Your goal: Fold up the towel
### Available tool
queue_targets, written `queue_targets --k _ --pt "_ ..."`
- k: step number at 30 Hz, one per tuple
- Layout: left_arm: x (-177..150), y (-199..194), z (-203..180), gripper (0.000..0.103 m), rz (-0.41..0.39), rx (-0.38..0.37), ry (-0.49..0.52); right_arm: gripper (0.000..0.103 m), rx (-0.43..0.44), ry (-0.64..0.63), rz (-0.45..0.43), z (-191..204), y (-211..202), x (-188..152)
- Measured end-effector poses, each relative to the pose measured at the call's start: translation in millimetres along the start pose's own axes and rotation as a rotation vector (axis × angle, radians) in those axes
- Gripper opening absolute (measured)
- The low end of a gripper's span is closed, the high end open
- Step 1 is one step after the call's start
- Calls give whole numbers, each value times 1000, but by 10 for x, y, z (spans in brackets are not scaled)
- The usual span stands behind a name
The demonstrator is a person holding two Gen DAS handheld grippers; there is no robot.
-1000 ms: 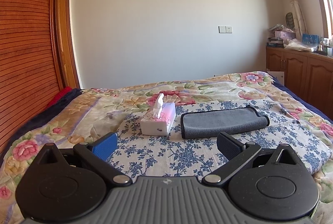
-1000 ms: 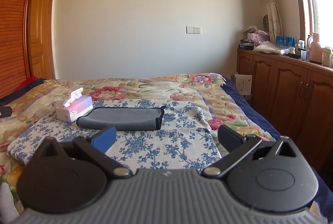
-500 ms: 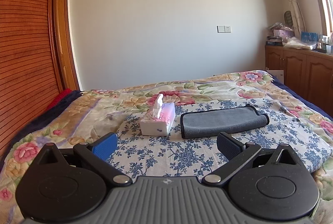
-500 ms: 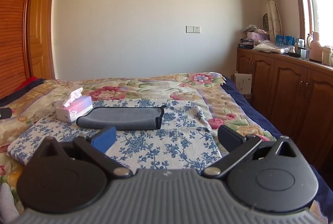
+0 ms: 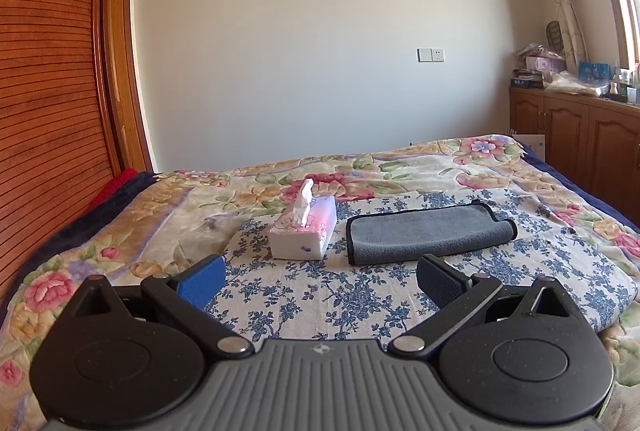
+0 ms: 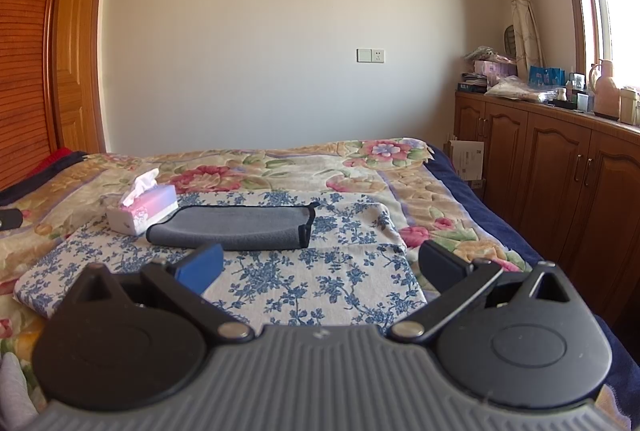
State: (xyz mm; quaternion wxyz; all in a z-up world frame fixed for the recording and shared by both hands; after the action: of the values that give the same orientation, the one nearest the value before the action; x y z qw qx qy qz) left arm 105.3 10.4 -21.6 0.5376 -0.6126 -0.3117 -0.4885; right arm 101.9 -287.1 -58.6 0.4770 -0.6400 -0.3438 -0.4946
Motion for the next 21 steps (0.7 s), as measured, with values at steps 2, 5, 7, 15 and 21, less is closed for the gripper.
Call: queue_targets --k 2,5,7,15,21 --pt "-3 0 -3 103 1 1 1 103 0 1 0 3 -3 -2" --pt "-7 3 -9 103 4 -1 0 103 0 1 1 2 -1 -1" --pt "-13 0 -12 103 4 1 0 103 0 0 0 4 -3 -2" --pt "-15 -1 -16 103 3 1 0 103 0 2 1 8 -4 -3" --pt "-18 -1 -19 103 5 1 -1 103 0 2 2 7 -3 -3"
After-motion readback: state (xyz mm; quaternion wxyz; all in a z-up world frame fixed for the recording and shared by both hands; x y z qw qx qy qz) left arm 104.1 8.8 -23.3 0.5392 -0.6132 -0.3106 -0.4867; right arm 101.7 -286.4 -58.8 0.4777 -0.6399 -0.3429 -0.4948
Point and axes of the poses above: each gripper's, at about its wrist camera, not at the fingertips, and y roughly the way its jaws point, z to its left, x to its top, the point moved 8 cm from there along y, roughly the way its jaws point, and after that the axes turned 11 degrees about -x, right-handed, at the moved point
